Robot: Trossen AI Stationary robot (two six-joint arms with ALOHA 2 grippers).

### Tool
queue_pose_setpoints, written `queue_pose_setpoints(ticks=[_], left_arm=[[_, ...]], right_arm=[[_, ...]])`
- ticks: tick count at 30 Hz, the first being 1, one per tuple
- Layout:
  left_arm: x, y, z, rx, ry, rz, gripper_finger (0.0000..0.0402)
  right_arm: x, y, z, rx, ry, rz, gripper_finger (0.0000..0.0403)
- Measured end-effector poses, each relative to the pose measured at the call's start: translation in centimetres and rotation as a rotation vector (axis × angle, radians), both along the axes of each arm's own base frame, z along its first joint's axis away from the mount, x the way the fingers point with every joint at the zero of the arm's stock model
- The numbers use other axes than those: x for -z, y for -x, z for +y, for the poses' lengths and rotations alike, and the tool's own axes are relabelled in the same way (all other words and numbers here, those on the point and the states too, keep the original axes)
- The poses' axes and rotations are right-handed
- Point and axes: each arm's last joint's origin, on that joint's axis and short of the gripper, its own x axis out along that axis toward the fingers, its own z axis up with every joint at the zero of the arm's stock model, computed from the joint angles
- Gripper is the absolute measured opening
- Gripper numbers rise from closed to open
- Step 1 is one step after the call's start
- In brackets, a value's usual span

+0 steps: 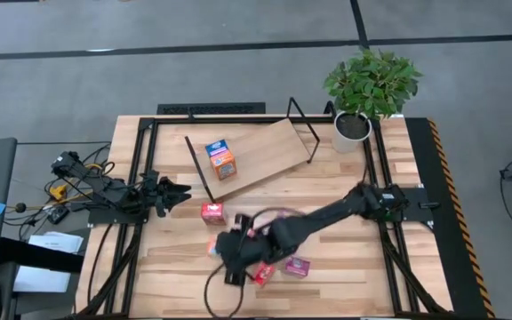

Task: Stack cereal on shelf
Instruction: Put the orange cereal box on the shelf aligned with the other orange cereal box

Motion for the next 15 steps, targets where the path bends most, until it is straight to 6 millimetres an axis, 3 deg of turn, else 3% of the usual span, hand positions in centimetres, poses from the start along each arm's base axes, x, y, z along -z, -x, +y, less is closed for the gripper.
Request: queue_pose_setpoints(ticks=[9, 12, 15], left_arm=[[0.0, 0.0, 0.0, -0.006, 0.004, -0.001, 0.03], [0.0, 0.0, 0.0, -0.004, 0.021, -0.005, 0.03], [0.0, 0.0, 0.0, -0.004, 0.041, -0.01, 0.03]], right_arm=[[-10.2, 5.5, -8.1, -0.156, 0.277, -0.055, 0.0174], [-12.2, 6.6, -10.8, -0.169, 0.349, -0.083, 0.0175], [-12.9, 7.2, -13.0, -0.212, 0.422, -0.053, 0.0181]])
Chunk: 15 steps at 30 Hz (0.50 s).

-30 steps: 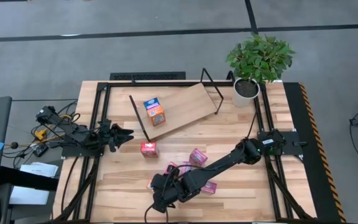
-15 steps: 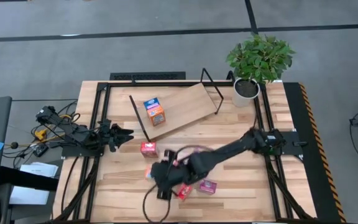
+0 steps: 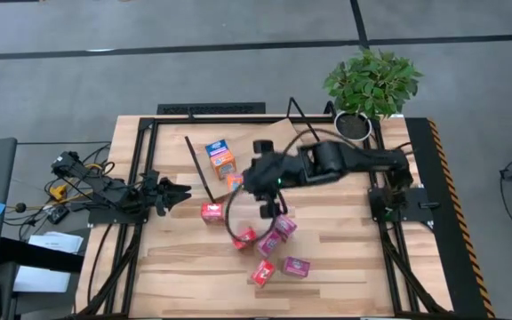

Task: Stack cereal on shelf
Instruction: Put the orange cereal box on the shelf aligned with the other orange cereal box

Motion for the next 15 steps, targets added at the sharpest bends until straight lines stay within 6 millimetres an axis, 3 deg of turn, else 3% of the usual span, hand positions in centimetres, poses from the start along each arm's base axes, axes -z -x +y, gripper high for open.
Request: queue_pose_setpoints(ticks=[7, 15], left_arm=[[0.0, 0.0, 0.1, -0.025, 0.012, -0.002, 0.03], [0.0, 0.1, 0.2, -0.058, -0.029, 0.011, 0.03]], right_arm=[[2.0, -1.5, -4.2, -0.166, 0.024, 0.126, 0.0181], [6.6, -5.4, -8.3, -0.271, -0.006, 0.188, 0.0175]])
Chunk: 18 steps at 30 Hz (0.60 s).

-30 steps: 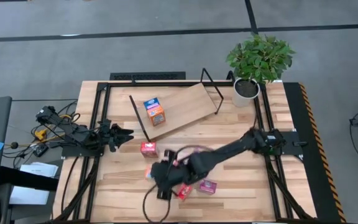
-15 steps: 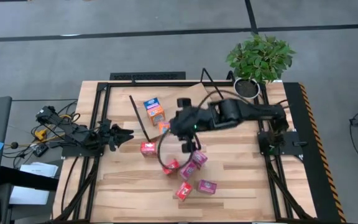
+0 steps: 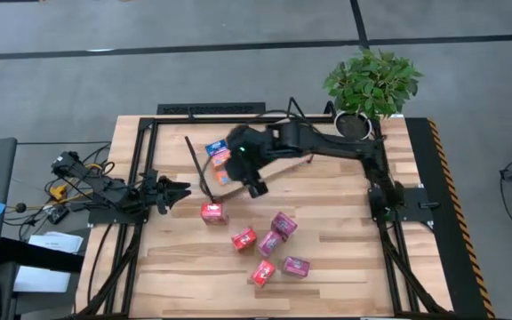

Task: Stack cereal on shelf
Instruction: Put the orange cereal box on the shelf aligned with the other orange cereal box

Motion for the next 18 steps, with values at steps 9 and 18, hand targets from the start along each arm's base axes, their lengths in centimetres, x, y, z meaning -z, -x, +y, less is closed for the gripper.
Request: queue_pose_setpoints(ticks=[9, 18], left_arm=[[0.1, 0.1, 0.2, -0.076, -0.014, 0.013, 0.03], [0.2, 0.1, 0.4, -0.15, 0.03, 0.007, 0.03]], right_arm=[[4.2, -1.2, -1.6, -0.091, -0.098, 0.171, 0.0177], [-0.3, 4.4, -3.6, -0.104, -0.251, 0.15, 0.016]])
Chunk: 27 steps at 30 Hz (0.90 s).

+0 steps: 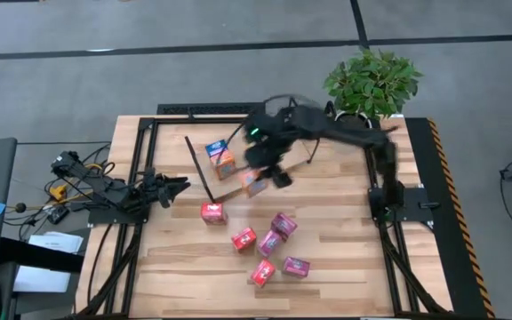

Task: Stack cereal on shelf
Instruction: Put the orange cereal box on the shelf aligned with the other orange cereal box

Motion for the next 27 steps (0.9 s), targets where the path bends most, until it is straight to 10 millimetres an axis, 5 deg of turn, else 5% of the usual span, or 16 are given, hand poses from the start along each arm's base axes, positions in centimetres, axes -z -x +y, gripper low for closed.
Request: queue_pose_setpoints(ticks=[3, 6, 10, 15, 27], left_arm=[[0.0, 0.0, 0.0, -0.019, 0.002, 0.0, 0.03], [0.0, 0.1, 0.1, -0.056, 0.001, 0.003, 0.03], [0.1, 0.2, 0.3, -0.121, 0.001, 0.005, 0.03], [0.1, 0.3, 0.5, -0.188, 0.002, 0.005, 0.03], [0.1, 0.3, 0.5, -0.209, 0.007, 0.002, 0.03]], right_arm=[[-1.2, 4.4, -0.6, 0.032, -0.01, -0.013, 0.0164], [-0.4, 8.7, -0.8, 0.085, 0.03, -0.007, 0.0166], [2.3, 10.8, -0.8, 0.104, 0.107, -0.184, 0.0165], [4.0, 9.5, -0.4, 0.09, 0.146, -0.327, 0.0162], [6.3, 2.5, -0.9, 0.002, 0.133, -0.196, 0.0183]])
